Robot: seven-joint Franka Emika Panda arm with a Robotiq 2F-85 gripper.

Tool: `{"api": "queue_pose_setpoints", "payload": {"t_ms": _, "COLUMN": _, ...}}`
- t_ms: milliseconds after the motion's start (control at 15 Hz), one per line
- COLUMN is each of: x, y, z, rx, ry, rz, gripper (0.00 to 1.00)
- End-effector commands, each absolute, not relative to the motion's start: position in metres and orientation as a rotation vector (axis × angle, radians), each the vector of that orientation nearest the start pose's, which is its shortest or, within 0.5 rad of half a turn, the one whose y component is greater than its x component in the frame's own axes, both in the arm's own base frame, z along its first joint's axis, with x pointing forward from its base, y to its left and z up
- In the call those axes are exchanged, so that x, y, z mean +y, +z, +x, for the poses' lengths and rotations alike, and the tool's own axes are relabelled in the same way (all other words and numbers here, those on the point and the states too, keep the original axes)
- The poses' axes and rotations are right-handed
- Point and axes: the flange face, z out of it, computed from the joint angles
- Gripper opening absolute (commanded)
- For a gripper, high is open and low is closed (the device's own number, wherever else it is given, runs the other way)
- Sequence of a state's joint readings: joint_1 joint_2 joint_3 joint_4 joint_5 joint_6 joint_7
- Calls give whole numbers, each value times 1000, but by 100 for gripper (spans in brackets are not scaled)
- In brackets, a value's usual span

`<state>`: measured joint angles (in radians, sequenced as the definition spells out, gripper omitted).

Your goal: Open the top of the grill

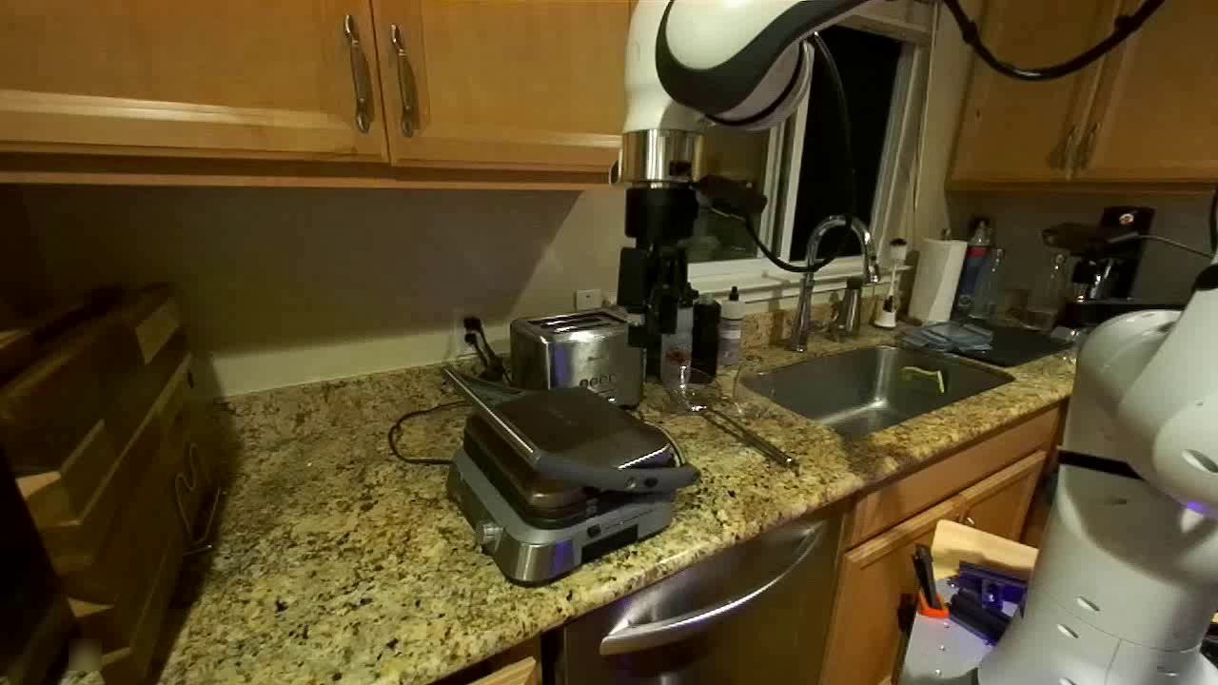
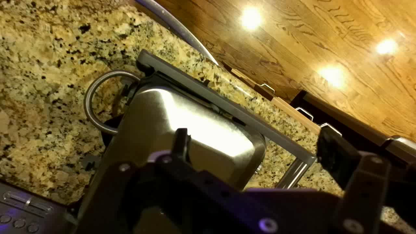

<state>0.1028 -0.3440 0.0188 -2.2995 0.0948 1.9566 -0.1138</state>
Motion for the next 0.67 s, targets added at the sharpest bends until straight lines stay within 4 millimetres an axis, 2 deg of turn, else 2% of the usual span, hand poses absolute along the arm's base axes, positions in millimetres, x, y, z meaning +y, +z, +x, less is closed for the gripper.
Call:
{"api": "queue_pose_setpoints", "payload": {"t_ms": 0, "x": 61, "y": 484, "z": 442, "rx": -303, "ry": 1, "rz": -3045, "gripper": 100}}
{"api": "queue_pose_setpoints", "payload": {"t_ms": 600, "x": 60, "y": 483, "z": 444, "rx": -286, "ry": -5, "rz": -3053, "gripper": 100}}
